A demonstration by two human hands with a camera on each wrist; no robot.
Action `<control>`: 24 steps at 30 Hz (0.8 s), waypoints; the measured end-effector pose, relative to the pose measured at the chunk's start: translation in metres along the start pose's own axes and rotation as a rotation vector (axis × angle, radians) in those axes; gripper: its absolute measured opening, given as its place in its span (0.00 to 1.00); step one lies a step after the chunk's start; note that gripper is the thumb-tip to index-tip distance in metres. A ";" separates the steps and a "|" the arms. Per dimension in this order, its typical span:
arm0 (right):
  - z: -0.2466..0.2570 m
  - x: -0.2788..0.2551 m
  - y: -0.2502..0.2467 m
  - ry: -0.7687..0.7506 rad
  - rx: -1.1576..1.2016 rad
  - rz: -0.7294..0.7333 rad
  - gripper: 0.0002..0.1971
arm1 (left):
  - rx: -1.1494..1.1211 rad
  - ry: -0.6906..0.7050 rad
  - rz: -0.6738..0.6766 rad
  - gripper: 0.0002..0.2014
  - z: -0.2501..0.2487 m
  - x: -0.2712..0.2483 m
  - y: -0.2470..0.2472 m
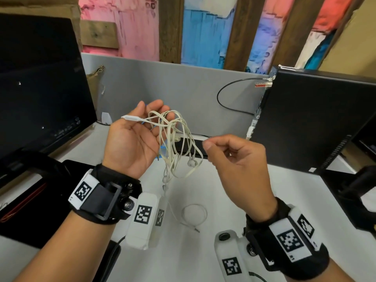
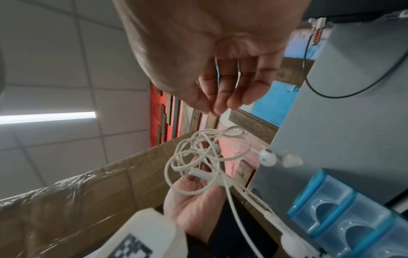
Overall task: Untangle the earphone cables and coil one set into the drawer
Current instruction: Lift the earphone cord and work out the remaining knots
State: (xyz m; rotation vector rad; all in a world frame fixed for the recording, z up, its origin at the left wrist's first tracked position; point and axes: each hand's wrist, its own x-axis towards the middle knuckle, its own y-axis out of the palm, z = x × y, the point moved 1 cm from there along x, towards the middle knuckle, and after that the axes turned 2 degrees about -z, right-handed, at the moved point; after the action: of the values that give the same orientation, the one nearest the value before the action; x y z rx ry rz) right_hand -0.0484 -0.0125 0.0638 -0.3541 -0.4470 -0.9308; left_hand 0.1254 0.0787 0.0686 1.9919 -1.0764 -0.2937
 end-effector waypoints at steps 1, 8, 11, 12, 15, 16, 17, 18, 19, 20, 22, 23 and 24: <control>0.002 0.000 0.003 0.013 -0.017 0.029 0.05 | 0.007 -0.002 0.002 0.20 0.000 0.000 0.000; 0.000 0.004 0.020 0.146 -0.058 0.165 0.06 | 0.064 -0.019 0.018 0.19 0.003 -0.001 0.000; -0.001 0.010 0.022 0.200 -0.004 0.171 0.06 | 0.066 -0.024 0.012 0.19 0.004 0.000 -0.001; -0.001 0.011 0.022 0.212 -0.004 0.172 0.06 | 0.067 -0.026 0.007 0.19 0.005 0.000 -0.001; 0.000 0.014 0.020 0.232 0.003 0.142 0.06 | 0.055 -0.029 -0.002 0.20 0.005 0.002 -0.002; 0.000 0.014 0.019 0.235 0.013 0.134 0.06 | 0.051 -0.028 -0.003 0.20 0.005 0.002 -0.002; 0.001 0.015 0.019 0.233 0.019 0.128 0.06 | 0.048 -0.028 -0.002 0.20 0.005 0.002 -0.002; 0.001 0.015 0.019 0.227 0.022 0.125 0.06 | 0.046 -0.029 -0.001 0.20 0.005 0.002 -0.002; 0.002 0.015 0.019 0.222 0.030 0.125 0.06 | 0.045 -0.029 -0.001 0.20 0.005 0.002 -0.002; 0.003 0.015 0.018 0.216 0.043 0.126 0.06 | 0.042 -0.029 -0.005 0.20 0.005 0.002 -0.002; 0.005 0.014 0.017 0.208 0.083 0.127 0.05 | 0.035 -0.025 -0.015 0.20 0.004 0.002 -0.003; 0.006 0.014 0.017 0.209 0.107 0.123 0.05 | 0.036 -0.023 -0.019 0.20 0.004 0.002 -0.002; 0.006 0.014 0.017 0.212 0.125 0.114 0.04 | 0.044 -0.021 -0.024 0.19 0.004 0.002 -0.002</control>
State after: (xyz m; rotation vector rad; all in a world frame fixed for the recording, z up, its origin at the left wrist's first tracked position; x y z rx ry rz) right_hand -0.0288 -0.0100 0.0748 -0.1630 -0.2858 -0.8150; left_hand 0.1253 0.0756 0.0653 2.0459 -1.0816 -0.3071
